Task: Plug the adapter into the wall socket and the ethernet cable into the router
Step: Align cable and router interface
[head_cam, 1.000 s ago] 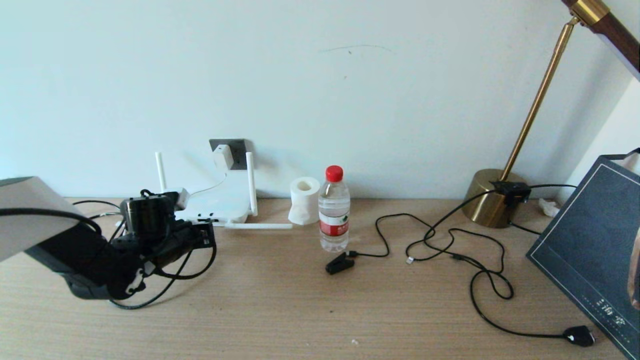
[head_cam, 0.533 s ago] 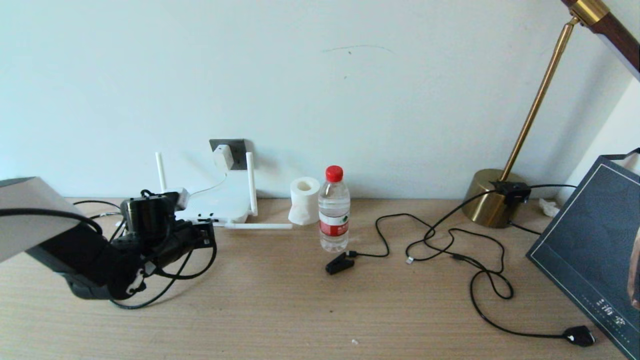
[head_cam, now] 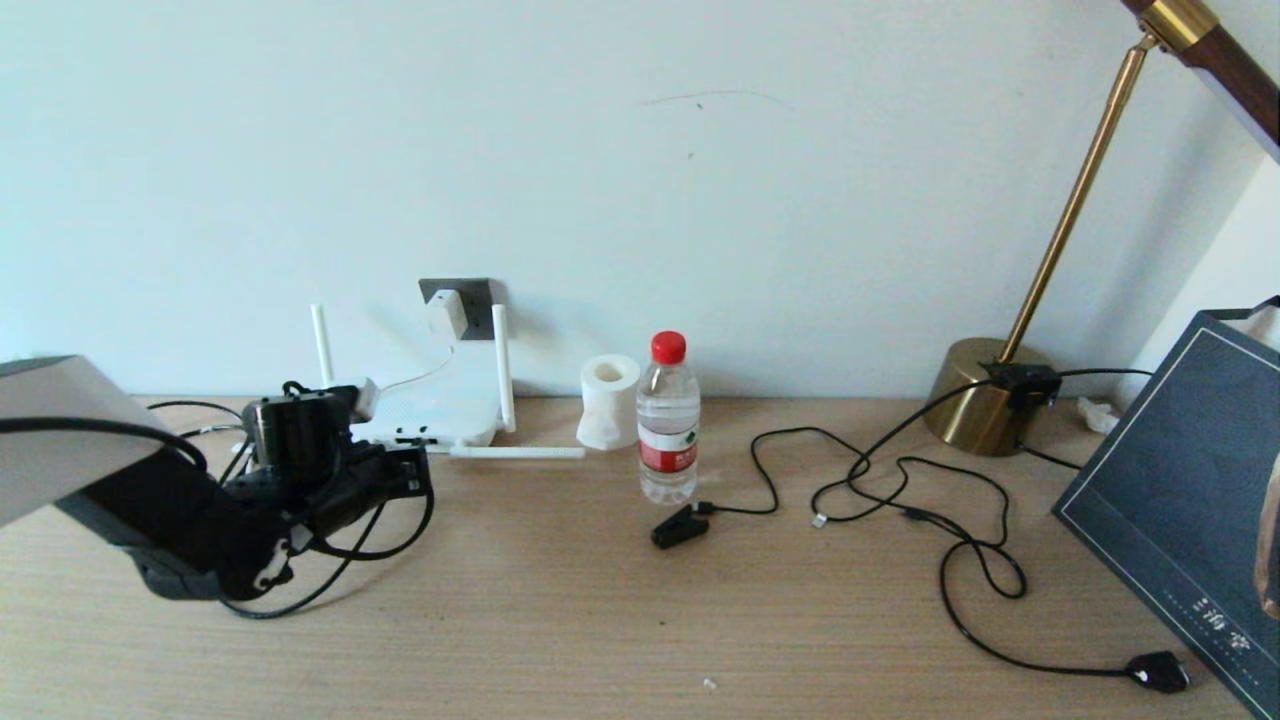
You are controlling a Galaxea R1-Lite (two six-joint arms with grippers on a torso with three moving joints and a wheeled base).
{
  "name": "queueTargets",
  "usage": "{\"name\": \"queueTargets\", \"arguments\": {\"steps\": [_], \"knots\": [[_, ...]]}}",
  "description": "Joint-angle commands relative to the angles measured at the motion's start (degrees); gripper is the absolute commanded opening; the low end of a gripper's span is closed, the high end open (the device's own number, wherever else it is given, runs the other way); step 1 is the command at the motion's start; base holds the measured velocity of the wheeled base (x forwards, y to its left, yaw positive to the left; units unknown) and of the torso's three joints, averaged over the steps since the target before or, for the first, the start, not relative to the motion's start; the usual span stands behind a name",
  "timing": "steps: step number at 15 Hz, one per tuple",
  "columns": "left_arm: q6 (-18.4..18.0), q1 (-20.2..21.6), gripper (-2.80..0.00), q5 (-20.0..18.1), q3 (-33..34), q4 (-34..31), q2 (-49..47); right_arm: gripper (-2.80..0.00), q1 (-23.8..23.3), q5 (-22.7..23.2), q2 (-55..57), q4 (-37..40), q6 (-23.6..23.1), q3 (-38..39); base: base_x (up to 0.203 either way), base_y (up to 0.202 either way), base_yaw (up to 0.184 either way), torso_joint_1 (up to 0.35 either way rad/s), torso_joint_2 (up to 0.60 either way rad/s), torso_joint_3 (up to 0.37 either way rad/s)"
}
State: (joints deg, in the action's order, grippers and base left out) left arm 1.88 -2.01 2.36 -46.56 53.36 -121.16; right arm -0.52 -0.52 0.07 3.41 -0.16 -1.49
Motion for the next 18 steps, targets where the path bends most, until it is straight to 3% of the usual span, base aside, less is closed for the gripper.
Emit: {"name": "queueTargets", "arguments": {"steps": [1,18], "knots": [[0.05,0.07,-2.80,0.08,0.06,0.24,-0.42,-2.80,0.00,0.00,0.01,0.01,-0.02,-0.01,0.000,0.000,0.000,0.000,0.00,0.000],[0.05,0.08,-2.80,0.01,-0.82,0.26,-2.15,-2.80,0.00,0.00,0.01,0.01,-0.02,-0.01,0.000,0.000,0.000,0.000,0.00,0.000]]}}
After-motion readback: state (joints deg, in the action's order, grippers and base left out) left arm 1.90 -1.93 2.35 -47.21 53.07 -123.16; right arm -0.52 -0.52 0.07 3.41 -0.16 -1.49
